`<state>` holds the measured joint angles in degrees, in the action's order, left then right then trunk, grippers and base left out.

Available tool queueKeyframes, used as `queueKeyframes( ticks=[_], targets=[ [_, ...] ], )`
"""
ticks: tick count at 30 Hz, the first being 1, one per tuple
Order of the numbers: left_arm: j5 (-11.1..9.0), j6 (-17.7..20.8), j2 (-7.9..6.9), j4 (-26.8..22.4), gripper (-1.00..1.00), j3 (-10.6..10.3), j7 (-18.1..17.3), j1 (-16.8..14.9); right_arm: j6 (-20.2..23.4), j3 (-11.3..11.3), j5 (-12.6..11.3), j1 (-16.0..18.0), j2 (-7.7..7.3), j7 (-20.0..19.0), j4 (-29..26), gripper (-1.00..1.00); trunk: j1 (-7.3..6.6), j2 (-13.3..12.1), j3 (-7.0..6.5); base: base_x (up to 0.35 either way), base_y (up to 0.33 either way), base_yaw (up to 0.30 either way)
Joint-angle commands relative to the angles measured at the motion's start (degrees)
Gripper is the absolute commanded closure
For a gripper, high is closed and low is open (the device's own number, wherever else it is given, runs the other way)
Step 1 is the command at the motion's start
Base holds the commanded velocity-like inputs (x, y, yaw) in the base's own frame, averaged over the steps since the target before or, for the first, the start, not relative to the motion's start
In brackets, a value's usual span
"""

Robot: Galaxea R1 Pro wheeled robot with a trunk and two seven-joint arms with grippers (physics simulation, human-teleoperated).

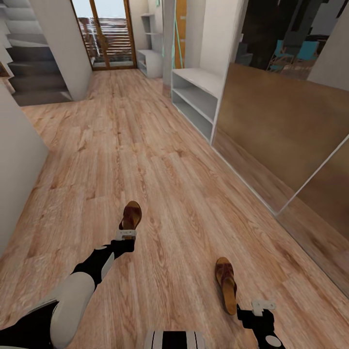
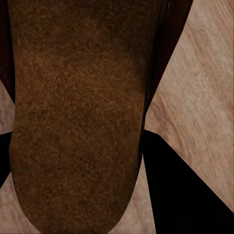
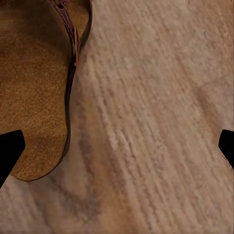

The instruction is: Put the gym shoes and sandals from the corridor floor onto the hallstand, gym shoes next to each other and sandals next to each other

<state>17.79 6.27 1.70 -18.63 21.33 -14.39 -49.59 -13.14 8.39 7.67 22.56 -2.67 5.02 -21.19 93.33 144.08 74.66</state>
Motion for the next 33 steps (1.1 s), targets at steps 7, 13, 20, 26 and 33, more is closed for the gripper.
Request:
queueKeyframes(
  ticks=[7,13,20,26,33],
  targets=[
    [0.73,0.38,-0.09,-0.18,1.0,0.43,-0.39,0.0,4.03,0.2,0.68,0.08,0.1,0.12,-11.17,-1.0,-0.01,0.01,0.06,0.0,0.0,0.004],
    [0.68,0.47,-0.39,-0.24,1.0,0.46,-0.43,-0.05,13.74,0.14,0.68,0.11,0.12,-0.03,-15.95,-1.0,-0.01,0.01,0.07,0.013,0.003,0.0],
    [0.61,0.56,-0.11,-1.69,1.0,0.47,-0.39,0.14,15.96,0.07,0.68,0.07,0.13,-0.09,-16.37,-1.0,-0.01,0.01,0.07,0.124,0.154,0.0],
    [0.58,0.49,0.11,-2.14,1.0,0.47,-0.4,0.19,16.27,0.05,0.68,0.04,0.05,-0.1,-16.35,-1.0,-0.01,0.01,0.07,0.057,0.087,0.0],
    [0.65,0.42,0.14,-2.19,1.0,0.47,-0.38,0.19,16.28,0.0,0.73,0.03,0.04,-0.1,-15.82,-1.0,-0.01,0.01,0.07,0.008,0.012,0.0]
  ],
)
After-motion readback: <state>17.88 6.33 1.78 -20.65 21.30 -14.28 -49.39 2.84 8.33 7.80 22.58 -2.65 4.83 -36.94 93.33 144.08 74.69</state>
